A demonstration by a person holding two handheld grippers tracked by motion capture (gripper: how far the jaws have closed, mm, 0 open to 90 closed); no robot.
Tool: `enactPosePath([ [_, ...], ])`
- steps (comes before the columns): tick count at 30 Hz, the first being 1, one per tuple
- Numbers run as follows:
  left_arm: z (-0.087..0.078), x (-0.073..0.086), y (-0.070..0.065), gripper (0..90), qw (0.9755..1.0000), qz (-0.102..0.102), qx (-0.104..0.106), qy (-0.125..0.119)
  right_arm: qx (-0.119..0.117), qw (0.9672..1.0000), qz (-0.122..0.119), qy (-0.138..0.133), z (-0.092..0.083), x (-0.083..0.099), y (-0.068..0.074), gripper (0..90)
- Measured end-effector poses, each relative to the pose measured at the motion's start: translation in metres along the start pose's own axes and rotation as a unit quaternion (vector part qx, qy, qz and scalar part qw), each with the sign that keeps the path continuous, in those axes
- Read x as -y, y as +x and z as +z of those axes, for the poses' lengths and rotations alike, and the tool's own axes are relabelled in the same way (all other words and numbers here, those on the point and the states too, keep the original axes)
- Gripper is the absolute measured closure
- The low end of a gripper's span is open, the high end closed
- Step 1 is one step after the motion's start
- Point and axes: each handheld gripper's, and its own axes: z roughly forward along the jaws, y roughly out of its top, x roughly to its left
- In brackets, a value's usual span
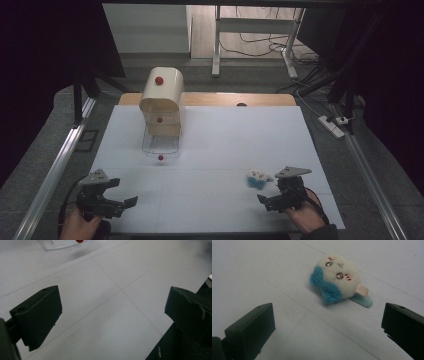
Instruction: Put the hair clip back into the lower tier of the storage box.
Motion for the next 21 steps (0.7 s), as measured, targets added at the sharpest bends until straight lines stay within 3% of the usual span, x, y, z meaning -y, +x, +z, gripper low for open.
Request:
enactPosePath([
  [21,0.001,-0.001,0.000,1.2,1.0000,-0.002,0.002,0.004,0.003,0.9994,-0.029,0.021,0.022,-0.017,-0.002,0.0],
])
